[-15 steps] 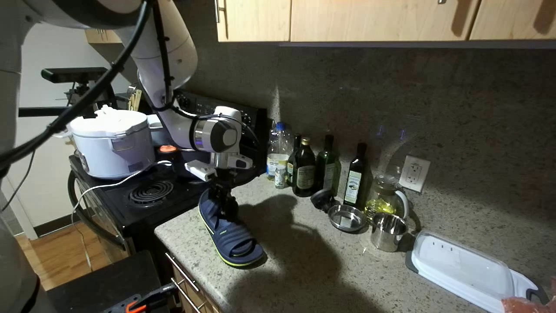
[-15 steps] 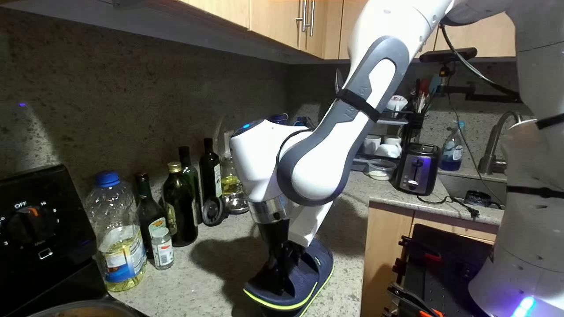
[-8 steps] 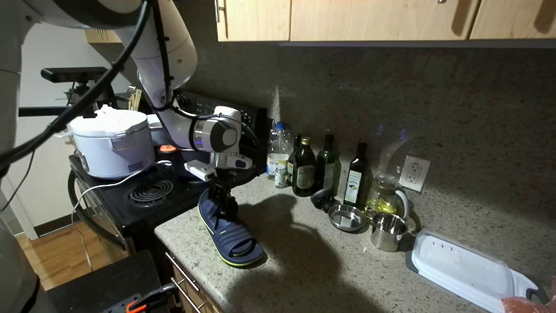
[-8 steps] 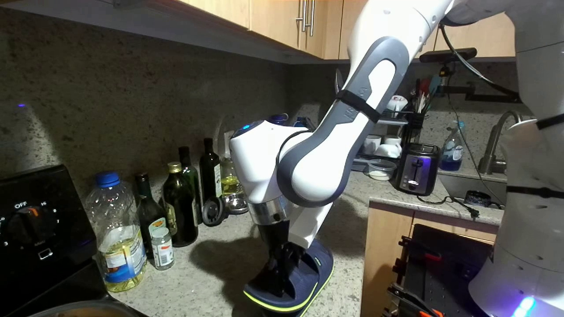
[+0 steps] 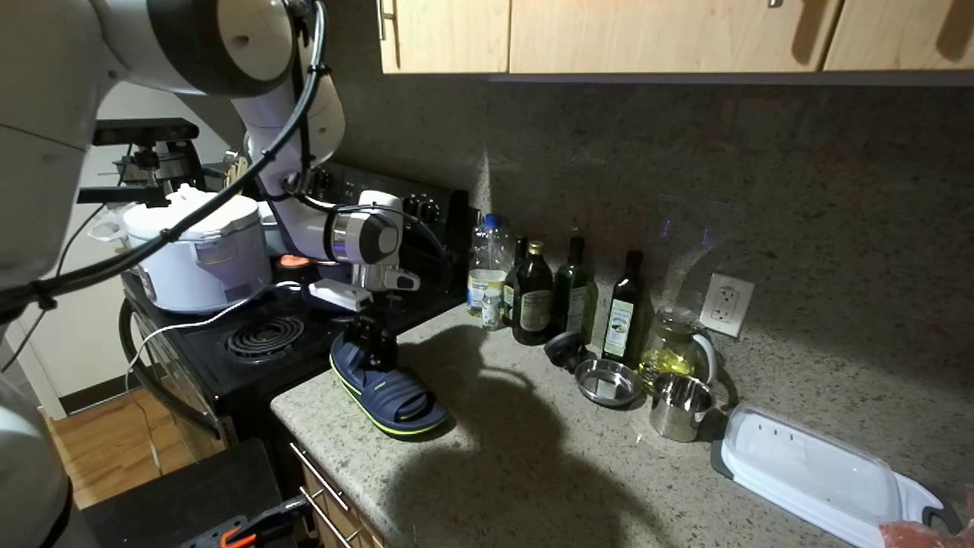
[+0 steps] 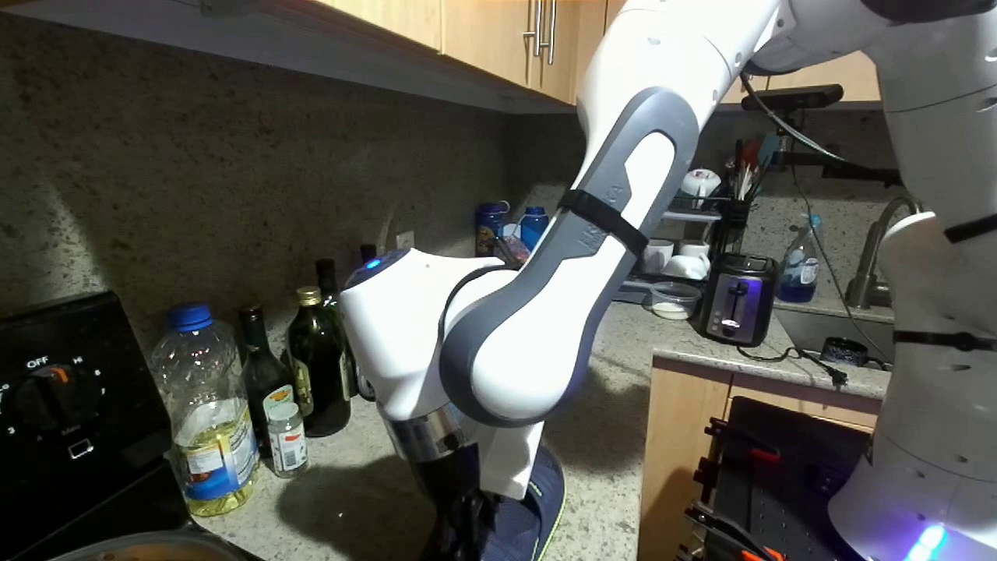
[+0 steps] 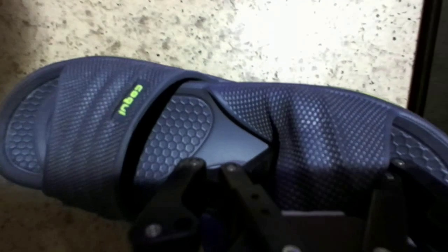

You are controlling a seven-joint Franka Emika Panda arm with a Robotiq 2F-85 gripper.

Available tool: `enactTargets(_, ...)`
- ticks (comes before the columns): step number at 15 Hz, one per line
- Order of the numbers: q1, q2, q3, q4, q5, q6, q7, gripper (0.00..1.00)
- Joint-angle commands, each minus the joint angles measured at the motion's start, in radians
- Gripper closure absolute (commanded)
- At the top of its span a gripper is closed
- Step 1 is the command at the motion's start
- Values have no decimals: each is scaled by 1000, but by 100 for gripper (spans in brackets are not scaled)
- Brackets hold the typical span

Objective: Separate the slippers on the counter

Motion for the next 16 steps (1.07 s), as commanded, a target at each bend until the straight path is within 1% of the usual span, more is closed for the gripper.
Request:
enactTargets(1,29,52,22,119,25,-53,-63,100)
enactTargets(6,45,63,34,184,35,-55,-109,100)
enactTargets(12,42,43,65,193,73,-26,-160,100)
enactTargets(16,48,9,80,171,94,-16,-159,100)
